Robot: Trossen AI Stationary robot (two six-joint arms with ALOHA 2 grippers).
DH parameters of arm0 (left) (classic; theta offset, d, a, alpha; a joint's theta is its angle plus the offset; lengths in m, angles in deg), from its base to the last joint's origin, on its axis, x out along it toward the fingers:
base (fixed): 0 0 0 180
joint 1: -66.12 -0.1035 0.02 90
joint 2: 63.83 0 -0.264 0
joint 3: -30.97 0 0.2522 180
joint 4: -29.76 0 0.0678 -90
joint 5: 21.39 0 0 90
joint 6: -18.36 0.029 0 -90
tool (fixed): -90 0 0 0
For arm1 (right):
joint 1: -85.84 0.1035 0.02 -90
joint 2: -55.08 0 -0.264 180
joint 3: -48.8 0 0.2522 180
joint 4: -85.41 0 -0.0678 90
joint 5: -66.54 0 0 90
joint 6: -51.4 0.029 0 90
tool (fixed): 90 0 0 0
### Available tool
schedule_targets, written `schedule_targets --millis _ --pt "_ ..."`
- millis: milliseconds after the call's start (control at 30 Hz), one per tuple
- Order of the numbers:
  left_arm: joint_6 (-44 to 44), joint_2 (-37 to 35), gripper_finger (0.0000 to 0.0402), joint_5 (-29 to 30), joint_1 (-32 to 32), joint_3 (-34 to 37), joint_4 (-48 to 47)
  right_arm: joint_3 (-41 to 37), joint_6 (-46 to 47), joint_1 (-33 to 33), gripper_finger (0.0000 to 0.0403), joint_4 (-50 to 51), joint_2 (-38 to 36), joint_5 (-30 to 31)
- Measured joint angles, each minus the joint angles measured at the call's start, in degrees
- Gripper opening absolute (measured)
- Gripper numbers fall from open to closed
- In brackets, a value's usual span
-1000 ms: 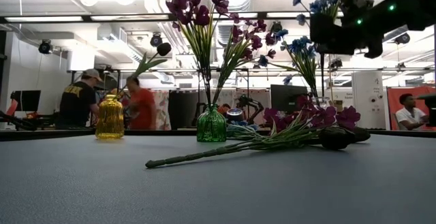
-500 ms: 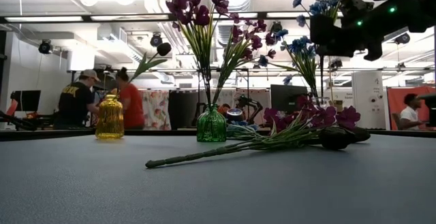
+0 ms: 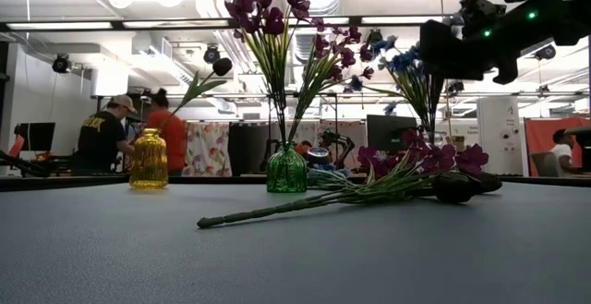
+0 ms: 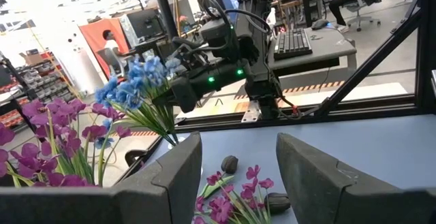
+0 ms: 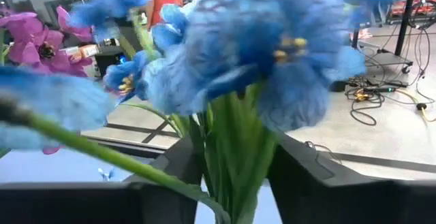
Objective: Sort flowers into vase by color
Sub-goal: Put the bottom blue flowers into the transparent vase
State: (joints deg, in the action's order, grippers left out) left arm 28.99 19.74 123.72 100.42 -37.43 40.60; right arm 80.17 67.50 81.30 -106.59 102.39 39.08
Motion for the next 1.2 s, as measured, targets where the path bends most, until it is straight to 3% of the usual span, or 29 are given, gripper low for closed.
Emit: schedule_targets --millis 633,867,1200 --pt "-1.1 0.0 0.0173 0.0 0.0 0.0 -0.5 0.1 0.3 2.8 0.0265 6.1 -3.2 0.0" --pt "-3.4 0.0 0.0173 -0.1 0.0 0.0 -2.3 5.6 7.6 5.0 0.0295 24.1 -4.9 -0.3" --pt "-6.9 0.0 0.0173 -0.1 0.3 0.0 -6.7 14.9 22.0 5.4 0.0295 50.1 -4.8 -8.8"
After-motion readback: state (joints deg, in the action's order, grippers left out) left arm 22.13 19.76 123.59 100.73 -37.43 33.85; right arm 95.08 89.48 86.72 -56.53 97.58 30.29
